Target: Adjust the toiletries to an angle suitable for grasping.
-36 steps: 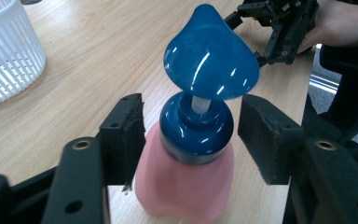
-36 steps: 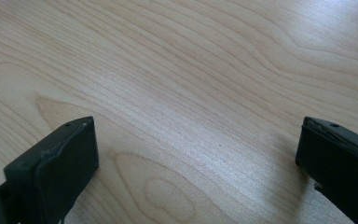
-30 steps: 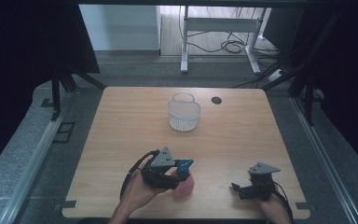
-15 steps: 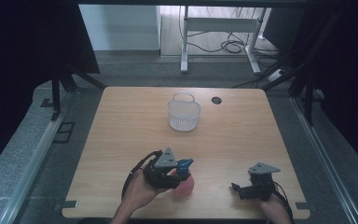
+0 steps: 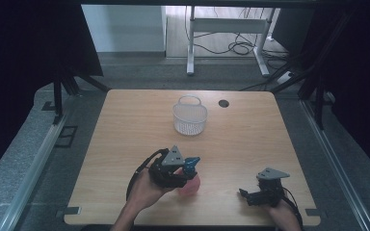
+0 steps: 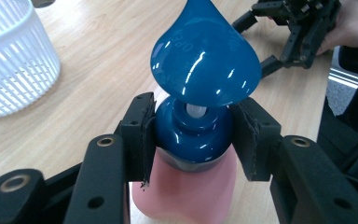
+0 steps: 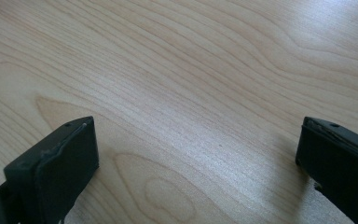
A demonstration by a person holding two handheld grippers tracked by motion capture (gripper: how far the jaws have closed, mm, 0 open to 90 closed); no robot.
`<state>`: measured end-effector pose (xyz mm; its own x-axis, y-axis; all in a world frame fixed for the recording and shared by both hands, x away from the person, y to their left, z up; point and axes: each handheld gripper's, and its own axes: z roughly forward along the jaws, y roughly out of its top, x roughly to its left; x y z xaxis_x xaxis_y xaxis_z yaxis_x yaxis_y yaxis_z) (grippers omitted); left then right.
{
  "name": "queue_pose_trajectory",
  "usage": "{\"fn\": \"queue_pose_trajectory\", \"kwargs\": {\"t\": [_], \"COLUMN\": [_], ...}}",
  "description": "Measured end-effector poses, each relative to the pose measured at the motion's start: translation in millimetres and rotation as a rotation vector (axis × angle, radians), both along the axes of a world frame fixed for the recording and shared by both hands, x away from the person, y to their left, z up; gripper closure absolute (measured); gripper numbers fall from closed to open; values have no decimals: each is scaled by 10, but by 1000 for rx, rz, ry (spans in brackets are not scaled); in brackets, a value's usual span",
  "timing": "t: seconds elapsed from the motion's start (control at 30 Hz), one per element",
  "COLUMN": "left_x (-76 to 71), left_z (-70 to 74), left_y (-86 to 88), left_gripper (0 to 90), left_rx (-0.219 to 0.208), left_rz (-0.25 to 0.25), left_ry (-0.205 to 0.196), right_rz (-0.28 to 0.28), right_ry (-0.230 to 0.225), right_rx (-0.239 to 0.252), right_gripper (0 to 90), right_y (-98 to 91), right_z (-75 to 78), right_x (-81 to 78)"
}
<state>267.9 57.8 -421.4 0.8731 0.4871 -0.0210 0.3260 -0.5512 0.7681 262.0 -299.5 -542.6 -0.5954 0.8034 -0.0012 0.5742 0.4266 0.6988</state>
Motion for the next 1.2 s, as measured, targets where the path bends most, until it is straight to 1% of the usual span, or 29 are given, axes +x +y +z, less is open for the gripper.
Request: {"fn": "queue_pose_trajectory", "kwargs": {"t": [0.23, 0.4, 0.87, 0.97, 1.1, 1.2], "left_x": [97, 180, 456, 510, 583, 648], "left_z": [119, 204, 390, 417, 448, 474], "left_y": [-14, -27, -75, -85, -99, -102], "left_gripper": [529, 528, 529, 529, 529, 529], "left_rx": [-4, 1, 4, 4, 15, 16], "left_rz": [21, 35, 79, 87, 101, 111], "left_ry": [-17, -27, -27, -27, -33, -29], "right_rz": [2, 1, 0, 0, -1, -1], "right_ry": [0, 0, 4, 4, 2, 2], "right_rx": [-1, -1, -1, -1, 0, 0], "right_gripper": [0, 0, 0, 0, 0, 0], "right_y": [-2, -1, -2, -2, 0, 0], "right_z": [1, 2, 5, 5, 2, 2], "right_x": [1, 1, -1, 0, 0, 0]}}
